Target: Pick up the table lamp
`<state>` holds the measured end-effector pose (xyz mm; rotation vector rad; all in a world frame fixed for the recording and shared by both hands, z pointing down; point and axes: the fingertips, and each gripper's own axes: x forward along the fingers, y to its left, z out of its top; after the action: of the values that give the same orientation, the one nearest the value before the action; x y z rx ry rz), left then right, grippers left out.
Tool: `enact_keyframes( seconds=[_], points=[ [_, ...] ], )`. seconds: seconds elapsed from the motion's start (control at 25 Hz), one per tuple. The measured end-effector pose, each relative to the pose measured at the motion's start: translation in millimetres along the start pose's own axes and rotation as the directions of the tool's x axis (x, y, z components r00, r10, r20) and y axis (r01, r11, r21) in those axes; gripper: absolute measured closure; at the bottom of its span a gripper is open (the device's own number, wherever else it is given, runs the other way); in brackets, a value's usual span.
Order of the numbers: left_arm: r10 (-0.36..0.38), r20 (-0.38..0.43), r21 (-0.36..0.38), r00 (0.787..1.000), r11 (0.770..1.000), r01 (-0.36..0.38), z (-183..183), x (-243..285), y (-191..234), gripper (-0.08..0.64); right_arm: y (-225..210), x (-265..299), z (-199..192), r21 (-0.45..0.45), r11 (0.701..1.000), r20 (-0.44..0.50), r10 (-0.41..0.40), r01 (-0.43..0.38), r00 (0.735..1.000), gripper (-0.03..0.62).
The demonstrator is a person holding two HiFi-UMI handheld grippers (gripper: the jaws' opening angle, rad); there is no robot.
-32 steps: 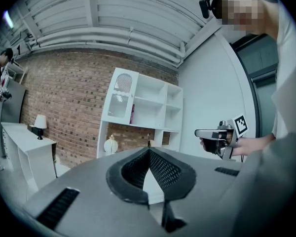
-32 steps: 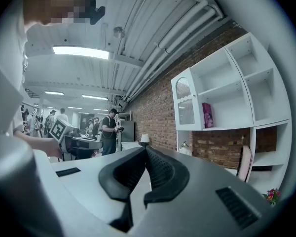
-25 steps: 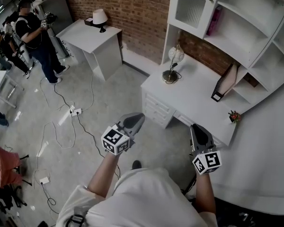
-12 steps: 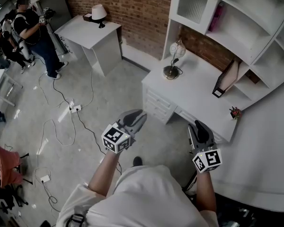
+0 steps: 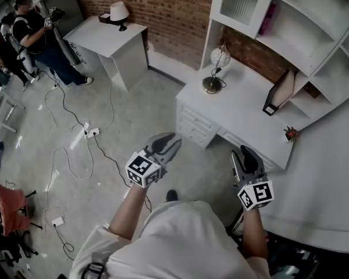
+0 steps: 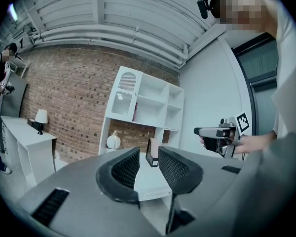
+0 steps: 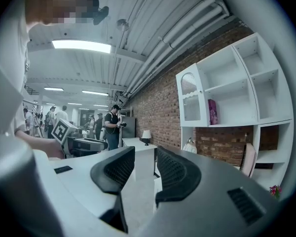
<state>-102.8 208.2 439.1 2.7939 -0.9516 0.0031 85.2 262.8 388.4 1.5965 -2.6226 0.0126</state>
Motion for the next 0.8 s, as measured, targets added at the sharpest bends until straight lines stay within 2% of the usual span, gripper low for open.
enact_keyframes(
  seconds=[0.4,0.8],
  points=[
    [-0.035,-0.027,-0.001,0.999,0.999,0.035,-10,-17,18,0.422,22,14,-8,0.018,0.999,-0.017,-0.041,0.041,0.999,0.436],
    [-0.014,-0.034,-0.011,0.999,1.000,0.014,-14,0,31,0.422,4,28,-21,0.029,0.999,-0.028,-0.033,0.034,0.999,0.436]
  ],
)
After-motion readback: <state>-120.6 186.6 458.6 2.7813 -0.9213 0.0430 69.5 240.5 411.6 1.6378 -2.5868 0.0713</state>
